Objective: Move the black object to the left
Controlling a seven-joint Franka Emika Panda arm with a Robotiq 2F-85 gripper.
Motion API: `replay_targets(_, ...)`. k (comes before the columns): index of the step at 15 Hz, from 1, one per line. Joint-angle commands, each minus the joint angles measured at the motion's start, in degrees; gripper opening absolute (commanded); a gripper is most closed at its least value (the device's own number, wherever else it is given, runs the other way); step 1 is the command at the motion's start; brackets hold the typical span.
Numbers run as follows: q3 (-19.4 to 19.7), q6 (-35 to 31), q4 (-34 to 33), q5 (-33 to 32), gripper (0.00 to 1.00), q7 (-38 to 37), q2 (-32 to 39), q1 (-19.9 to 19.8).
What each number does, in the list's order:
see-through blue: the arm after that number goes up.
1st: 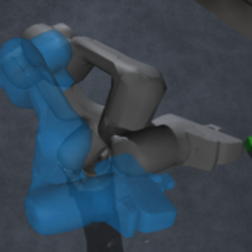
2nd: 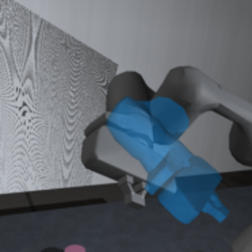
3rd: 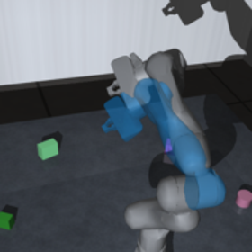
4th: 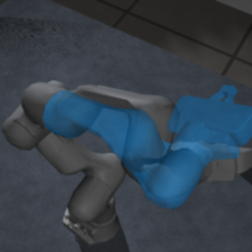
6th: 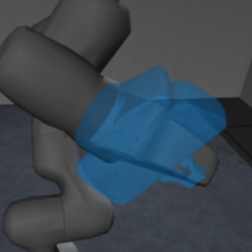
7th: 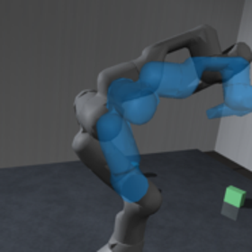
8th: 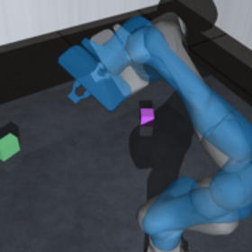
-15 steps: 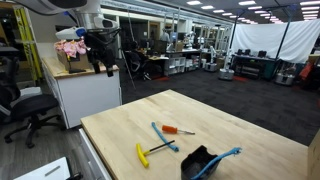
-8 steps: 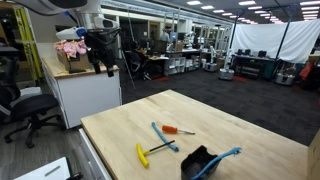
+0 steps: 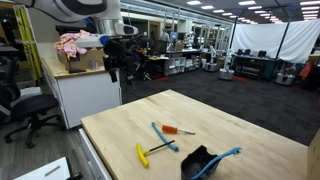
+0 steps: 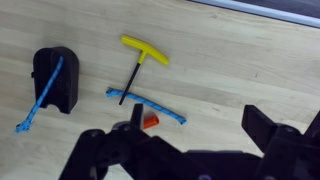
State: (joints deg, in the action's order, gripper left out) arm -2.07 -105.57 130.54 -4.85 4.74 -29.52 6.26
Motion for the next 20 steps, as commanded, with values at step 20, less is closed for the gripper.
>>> replay_targets(20, 13.94, -20.53, -4.21, 1.07, 1.0, 23.61, 32.61, -12.68)
